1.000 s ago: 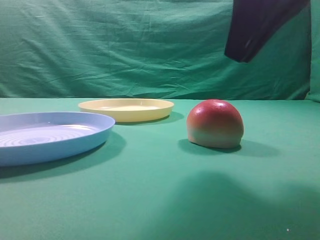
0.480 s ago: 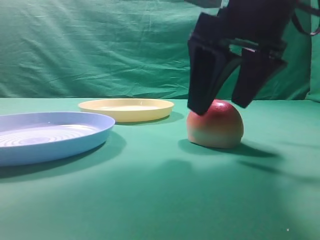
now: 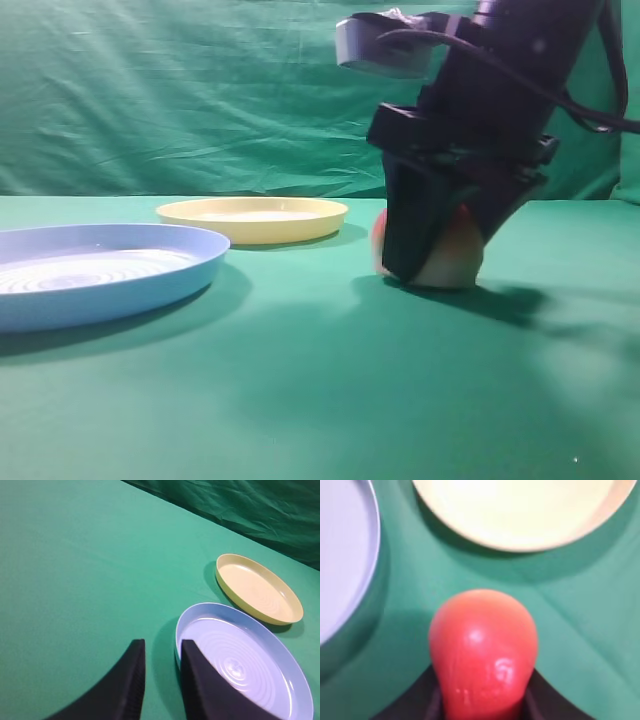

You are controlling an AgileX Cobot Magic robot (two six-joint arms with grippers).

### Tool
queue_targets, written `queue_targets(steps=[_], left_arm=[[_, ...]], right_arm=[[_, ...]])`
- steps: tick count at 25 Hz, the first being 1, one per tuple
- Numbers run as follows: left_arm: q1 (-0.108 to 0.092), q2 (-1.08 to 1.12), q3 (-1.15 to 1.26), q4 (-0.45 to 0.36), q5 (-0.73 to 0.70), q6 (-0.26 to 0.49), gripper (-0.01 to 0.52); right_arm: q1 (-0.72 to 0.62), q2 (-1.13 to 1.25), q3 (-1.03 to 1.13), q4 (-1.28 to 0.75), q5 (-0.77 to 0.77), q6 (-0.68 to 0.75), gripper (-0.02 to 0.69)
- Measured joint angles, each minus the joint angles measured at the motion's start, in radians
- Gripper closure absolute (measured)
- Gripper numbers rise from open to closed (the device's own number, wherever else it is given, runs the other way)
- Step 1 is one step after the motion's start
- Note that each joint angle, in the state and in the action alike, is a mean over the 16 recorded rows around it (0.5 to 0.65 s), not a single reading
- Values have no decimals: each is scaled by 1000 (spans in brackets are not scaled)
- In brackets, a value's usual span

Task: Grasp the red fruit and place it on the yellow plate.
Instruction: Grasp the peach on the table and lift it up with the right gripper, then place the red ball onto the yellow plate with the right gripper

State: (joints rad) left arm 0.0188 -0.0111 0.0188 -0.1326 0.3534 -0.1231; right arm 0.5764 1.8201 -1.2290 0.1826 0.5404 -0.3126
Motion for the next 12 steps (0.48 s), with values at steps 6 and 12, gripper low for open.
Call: queue_targets(steps=[6, 12], left_arm=[[0, 0, 0, 0, 0, 0, 357], [0, 0, 0, 0, 0, 0, 357]], right_arm=[[2, 83, -173, 1, -45, 0, 452], [6, 220, -328, 9, -94, 0, 398]])
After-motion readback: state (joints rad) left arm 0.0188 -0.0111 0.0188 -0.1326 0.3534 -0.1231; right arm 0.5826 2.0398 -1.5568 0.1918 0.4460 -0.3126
